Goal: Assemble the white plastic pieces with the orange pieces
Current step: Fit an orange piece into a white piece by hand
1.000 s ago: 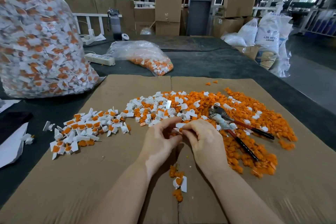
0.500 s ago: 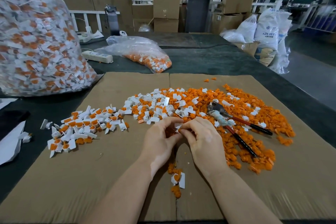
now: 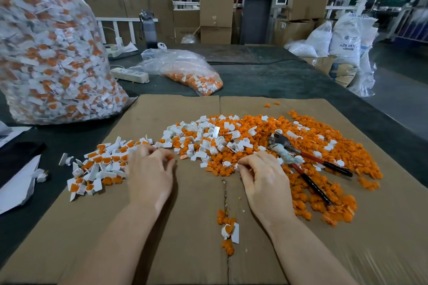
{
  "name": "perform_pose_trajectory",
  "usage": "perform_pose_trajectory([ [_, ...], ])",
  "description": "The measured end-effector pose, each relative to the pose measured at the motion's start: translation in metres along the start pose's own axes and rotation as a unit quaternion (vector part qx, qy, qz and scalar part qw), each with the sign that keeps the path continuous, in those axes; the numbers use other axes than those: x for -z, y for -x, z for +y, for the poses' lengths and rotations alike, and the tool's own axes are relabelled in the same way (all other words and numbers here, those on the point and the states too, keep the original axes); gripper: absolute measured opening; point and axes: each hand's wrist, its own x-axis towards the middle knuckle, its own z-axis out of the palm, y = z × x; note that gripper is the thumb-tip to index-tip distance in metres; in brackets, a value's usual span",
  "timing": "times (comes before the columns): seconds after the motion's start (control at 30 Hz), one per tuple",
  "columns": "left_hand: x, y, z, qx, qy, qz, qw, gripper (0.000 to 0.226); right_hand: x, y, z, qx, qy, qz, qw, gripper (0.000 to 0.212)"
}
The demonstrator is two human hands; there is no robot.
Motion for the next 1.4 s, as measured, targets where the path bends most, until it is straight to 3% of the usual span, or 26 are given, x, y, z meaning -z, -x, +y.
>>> perform_pose_trajectory([
  [0.2, 0.004, -0.003, -0.005, 0.035, -0.038, 0.034, 0.998, 0.026, -0.002, 0.001, 0.001, 0.006, 0.025, -0.007, 1.0, 0.006],
  [0.3, -0.003, 0.001, 0.005, -0.03, 0.01, 0.043, 0.999, 0.022, -0.004, 0.001, 0.002, 0.006, 0.032, -0.014, 0.999, 0.006],
  [0.4, -0.01, 0.003, 0.016, -0.078, 0.065, -0.004, 0.995, 0.018, -0.005, 0.001, 0.002, 0.012, 0.041, -0.022, 0.999, 0.008],
  [0.6, -0.024, 0.008, 0.035, -0.085, 0.111, -0.058, 0.988, 0.025, -0.005, 0.0, -0.004, 0.085, 0.126, -0.079, 0.985, 0.042],
  [0.73, -0.026, 0.007, 0.042, -0.061, 0.147, -0.058, 0.986, 0.022, -0.006, -0.002, -0.006, 0.09, 0.149, -0.081, 0.981, 0.026],
  [1.0, -0.03, -0.001, 0.041, -0.017, 0.151, -0.051, 0.987, 0.019, -0.007, -0.001, -0.006, 0.058, 0.134, -0.076, 0.986, 0.026],
  [1.27, -0.034, -0.004, 0.045, 0.01, 0.143, -0.062, 0.988, 0.037, -0.008, 0.0, -0.004, 0.022, 0.099, -0.097, 0.99, 0.02],
  [1.4, -0.035, -0.002, 0.044, 0.008, 0.162, -0.063, 0.985, 0.024, -0.009, 0.001, -0.003, 0.006, 0.105, -0.128, 0.986, 0.011],
])
